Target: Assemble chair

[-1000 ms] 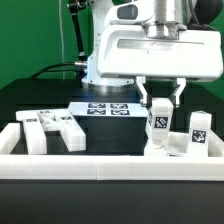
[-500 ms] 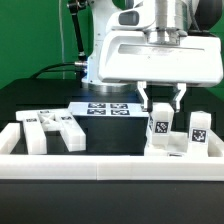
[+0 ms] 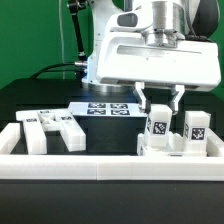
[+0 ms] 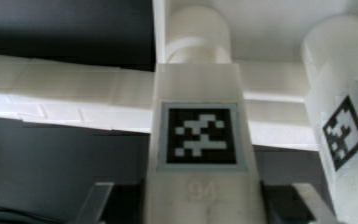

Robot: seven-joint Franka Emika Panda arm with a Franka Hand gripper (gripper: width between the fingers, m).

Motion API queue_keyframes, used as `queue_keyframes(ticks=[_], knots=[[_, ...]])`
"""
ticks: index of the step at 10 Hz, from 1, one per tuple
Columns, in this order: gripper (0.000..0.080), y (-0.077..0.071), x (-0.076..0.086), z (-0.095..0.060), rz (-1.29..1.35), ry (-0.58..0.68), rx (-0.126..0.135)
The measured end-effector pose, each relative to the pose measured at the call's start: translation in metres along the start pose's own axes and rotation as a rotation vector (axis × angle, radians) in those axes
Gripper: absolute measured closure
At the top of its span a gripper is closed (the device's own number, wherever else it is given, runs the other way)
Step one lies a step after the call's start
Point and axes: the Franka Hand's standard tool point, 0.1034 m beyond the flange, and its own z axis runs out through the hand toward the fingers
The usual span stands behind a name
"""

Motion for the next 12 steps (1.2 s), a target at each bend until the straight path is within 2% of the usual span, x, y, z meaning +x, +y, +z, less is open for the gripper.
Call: queue_keyframes(ticks=[1,2,3,6,8,10,11,12], knots=[[0.0402,0.000,0.000,0.000,0.000,0.000,0.000],[0.0251,0.000,0.000,0.000,0.000,0.000,0.000],[0.0181,0.000,0.000,0.000,0.000,0.000,0.000],[0.0151,-0.001,0.002,-0.002,0.000,-0.012,0.006],[0.0150,0.005,0.008,-0.008,-0.008,-0.012,0.006],[0.0150,0.012,0.016,-0.018,-0.004,-0.040,0.015],[0.0150,0.011,0.020,-0.022,0.001,-0.089,0.034],[0.0150,0.012,0.021,-0.020,-0.001,-0.073,0.028]])
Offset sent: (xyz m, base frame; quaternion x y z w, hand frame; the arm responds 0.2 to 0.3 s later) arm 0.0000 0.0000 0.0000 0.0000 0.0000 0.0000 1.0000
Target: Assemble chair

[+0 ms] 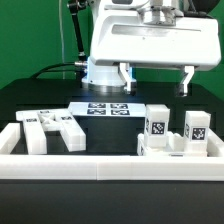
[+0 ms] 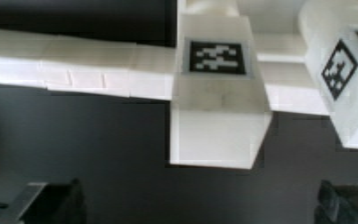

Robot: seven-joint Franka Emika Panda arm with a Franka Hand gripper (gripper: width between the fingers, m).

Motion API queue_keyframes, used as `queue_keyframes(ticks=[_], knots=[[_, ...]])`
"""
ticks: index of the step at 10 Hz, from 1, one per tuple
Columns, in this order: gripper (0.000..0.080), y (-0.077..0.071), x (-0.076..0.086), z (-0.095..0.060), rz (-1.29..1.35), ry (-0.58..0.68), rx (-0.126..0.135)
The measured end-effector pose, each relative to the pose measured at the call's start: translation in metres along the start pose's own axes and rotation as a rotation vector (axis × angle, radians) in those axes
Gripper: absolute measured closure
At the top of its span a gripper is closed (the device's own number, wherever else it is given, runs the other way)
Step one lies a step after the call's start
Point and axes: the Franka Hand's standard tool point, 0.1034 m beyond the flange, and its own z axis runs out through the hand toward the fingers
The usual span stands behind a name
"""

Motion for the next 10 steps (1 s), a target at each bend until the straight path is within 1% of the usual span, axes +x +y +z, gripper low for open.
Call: queue_keyframes(ticks=[1,2,4,6,8,10], knots=[[0.0150,-0.001,-0.003,0.001,0.003,-0.017,0.004],[0.0150,-0.007,-0.009,0.004,0.014,-0.126,0.037],[0.0150,-0.002,-0.005,0.009,0.025,-0.253,0.064],[0.0150,-0.007,-0.009,0.010,0.046,-0.392,0.092],[0.0150,-0.004,-0.006,0.013,0.048,-0.420,0.096],[0.0150,-0.003,-0.007,0.017,0.048,-0.419,0.093]])
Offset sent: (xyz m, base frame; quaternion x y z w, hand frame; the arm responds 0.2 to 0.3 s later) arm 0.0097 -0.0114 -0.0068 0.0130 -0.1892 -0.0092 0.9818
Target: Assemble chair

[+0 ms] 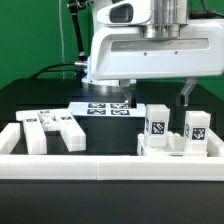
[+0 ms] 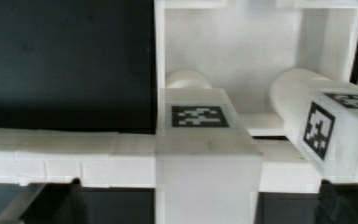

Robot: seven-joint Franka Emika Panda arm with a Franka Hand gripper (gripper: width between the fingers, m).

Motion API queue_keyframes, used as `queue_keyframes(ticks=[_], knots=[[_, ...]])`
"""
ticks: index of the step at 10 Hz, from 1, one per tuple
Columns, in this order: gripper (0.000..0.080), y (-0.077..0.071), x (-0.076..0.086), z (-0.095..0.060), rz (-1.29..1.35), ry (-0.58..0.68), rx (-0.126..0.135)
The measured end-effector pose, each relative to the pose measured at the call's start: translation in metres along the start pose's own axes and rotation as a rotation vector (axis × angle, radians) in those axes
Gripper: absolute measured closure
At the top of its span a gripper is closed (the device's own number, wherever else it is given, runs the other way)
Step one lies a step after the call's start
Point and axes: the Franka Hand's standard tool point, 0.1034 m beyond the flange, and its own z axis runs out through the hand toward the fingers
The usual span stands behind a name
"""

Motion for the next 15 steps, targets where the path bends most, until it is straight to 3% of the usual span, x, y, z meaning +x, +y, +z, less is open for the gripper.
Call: queue_keyframes(ticks=[5,7,8,12,15], knots=[[0.0150,0.0018,-0.0008,0.0106,-0.008,0.004,-0.009],[0.0423,0.0021,-0.0007,0.0105,-0.010,0.004,-0.010],[0.0511,0.0021,-0.0006,0.0104,-0.010,0.004,-0.010],[0.0511,0.0018,-0.0006,0.0104,0.035,0.005,-0.008],[0.0511,-0.0023,-0.0019,0.0111,0.357,0.013,-0.006]])
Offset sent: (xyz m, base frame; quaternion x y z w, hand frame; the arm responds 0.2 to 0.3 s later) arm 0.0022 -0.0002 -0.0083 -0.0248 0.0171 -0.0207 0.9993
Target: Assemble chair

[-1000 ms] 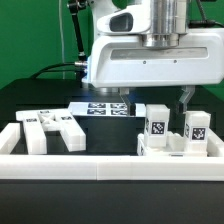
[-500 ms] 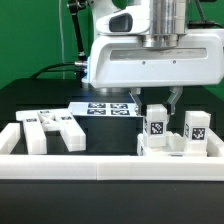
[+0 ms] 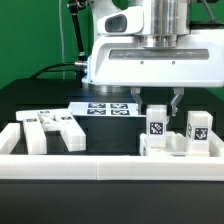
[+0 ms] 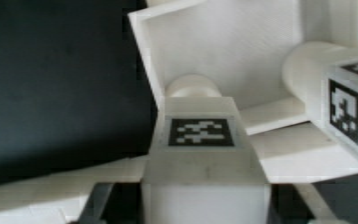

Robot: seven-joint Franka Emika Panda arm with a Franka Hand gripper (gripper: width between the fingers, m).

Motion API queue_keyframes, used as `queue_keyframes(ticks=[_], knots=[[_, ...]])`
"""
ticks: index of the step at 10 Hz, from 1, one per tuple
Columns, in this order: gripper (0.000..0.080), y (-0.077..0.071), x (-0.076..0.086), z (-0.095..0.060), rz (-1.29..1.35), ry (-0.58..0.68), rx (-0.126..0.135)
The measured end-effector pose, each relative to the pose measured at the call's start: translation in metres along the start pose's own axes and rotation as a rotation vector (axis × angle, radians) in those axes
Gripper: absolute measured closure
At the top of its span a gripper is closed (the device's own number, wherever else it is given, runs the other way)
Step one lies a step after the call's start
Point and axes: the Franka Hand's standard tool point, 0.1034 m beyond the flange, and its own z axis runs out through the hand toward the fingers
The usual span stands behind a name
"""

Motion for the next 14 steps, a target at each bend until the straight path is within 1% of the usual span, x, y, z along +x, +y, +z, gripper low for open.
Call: queue_keyframes(ticks=[1,2,3,5,7,10,12,13,14], knots=[[0.0509,-0.003,-0.001,0.000,0.137,-0.001,0.003],[0.0509,-0.010,-0.004,0.000,0.236,-0.001,0.003],[0.0509,-0.013,-0.005,0.001,0.337,-0.004,0.006],[0.0509,-0.014,-0.006,0.001,0.606,-0.016,0.022],[0.0509,-0.015,-0.006,0.002,0.815,-0.020,0.024],[0.0509,-0.017,-0.006,0.002,1.001,-0.023,0.021],[0.0509,-0.018,-0.006,0.002,0.993,-0.022,0.022],[0.0413,-0.018,-0.007,0.002,0.953,-0.022,0.022],[0.0277,-0.018,-0.006,0.002,0.901,-0.019,0.024]])
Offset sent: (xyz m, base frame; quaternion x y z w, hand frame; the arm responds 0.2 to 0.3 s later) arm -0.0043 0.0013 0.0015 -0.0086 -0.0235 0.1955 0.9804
